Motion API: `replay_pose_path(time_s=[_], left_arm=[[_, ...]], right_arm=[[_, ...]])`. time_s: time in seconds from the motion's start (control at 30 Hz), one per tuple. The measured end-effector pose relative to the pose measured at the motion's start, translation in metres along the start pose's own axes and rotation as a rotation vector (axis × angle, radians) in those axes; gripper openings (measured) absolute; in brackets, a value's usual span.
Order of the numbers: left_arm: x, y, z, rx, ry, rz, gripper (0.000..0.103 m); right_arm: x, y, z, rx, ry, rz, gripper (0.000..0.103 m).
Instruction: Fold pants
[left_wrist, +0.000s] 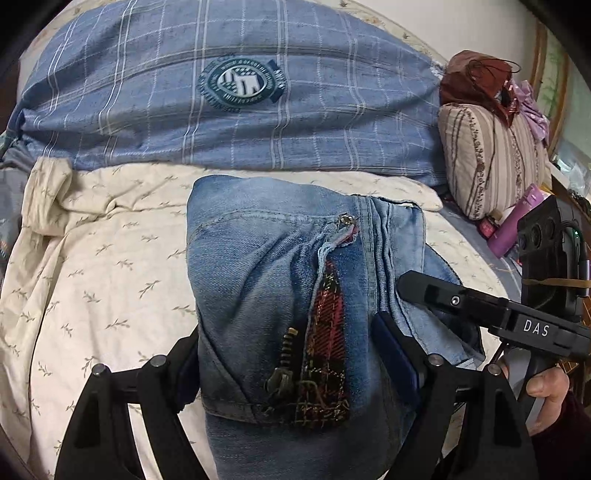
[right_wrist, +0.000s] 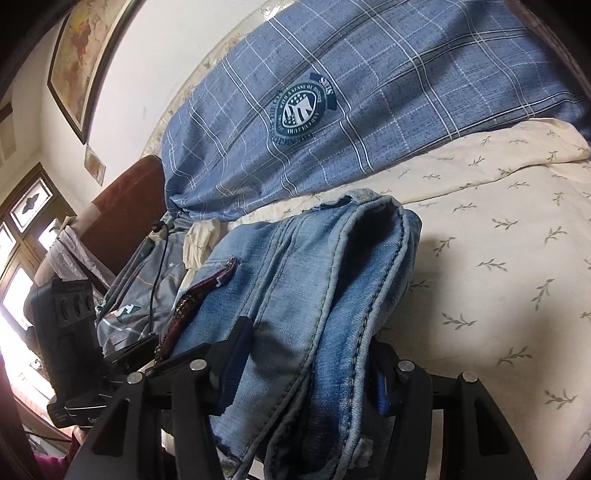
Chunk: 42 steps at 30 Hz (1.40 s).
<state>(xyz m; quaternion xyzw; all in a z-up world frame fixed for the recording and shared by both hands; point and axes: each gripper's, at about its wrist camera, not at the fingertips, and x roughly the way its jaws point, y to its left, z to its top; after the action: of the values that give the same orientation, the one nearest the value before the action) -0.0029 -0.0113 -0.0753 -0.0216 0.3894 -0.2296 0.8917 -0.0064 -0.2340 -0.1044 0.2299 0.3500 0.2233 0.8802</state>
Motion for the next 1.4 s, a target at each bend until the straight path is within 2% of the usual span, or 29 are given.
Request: replay_pose_path(time_s=[0.13, 0.2, 0.3, 0.4, 0.6, 0.8, 0.9, 1.0, 1.17, 1.23, 1.4], left_arm=[[0.015, 0.007, -0.003, -0.016, 0.061, 0.041, 0.084], [0.022, 0.008, -0.006, -0.015, 0.084, 0.06, 0.084], [0.025, 0.002, -0.008, 0.005, 0.085, 0.082, 0.084], [0.025, -0.001, -0.009, 0.013, 0.072, 0.092, 0.084], [0.013, -0.013, -0.004, 0.037, 0.005, 0.089, 0.084], [0.018, -0.029, 0.003, 0.038, -0.011, 0.057, 0.084], [0.039, -0.032, -0.001, 0.027, 0.062, 0.109, 0.085], [0.046, -0.035, -0.004, 0.041, 0.068, 0.154, 0.087], [0.039, -0.031, -0.006, 0.024, 0.064, 0.151, 0.088], [0.028, -0.031, -0.007, 0.021, 0.033, 0.178, 0.088], [-0.025, -0.049, -0.015, 0.095, -0.136, 0.329, 0.093]], right_arm=[[0.017, 0.0, -0.001, 0.003, 0.045, -0.054, 0.058], [0.025, -0.001, -0.004, -0.017, 0.076, -0.113, 0.058], [0.03, -0.007, -0.006, -0.017, 0.102, -0.149, 0.059], [0.03, -0.011, -0.007, -0.003, 0.106, -0.145, 0.059], [0.009, -0.003, -0.002, -0.012, 0.019, -0.091, 0.059], [-0.016, -0.009, 0.005, 0.0, -0.082, -0.109, 0.059], [-0.005, -0.025, 0.006, 0.038, -0.011, -0.174, 0.059], [0.009, -0.04, 0.001, 0.072, 0.067, -0.246, 0.064], [-0.004, -0.041, 0.002, 0.103, 0.051, -0.238, 0.069], [-0.008, -0.038, 0.002, 0.089, 0.046, -0.251, 0.07], [-0.037, -0.017, -0.008, 0.046, -0.027, -0.286, 0.074]])
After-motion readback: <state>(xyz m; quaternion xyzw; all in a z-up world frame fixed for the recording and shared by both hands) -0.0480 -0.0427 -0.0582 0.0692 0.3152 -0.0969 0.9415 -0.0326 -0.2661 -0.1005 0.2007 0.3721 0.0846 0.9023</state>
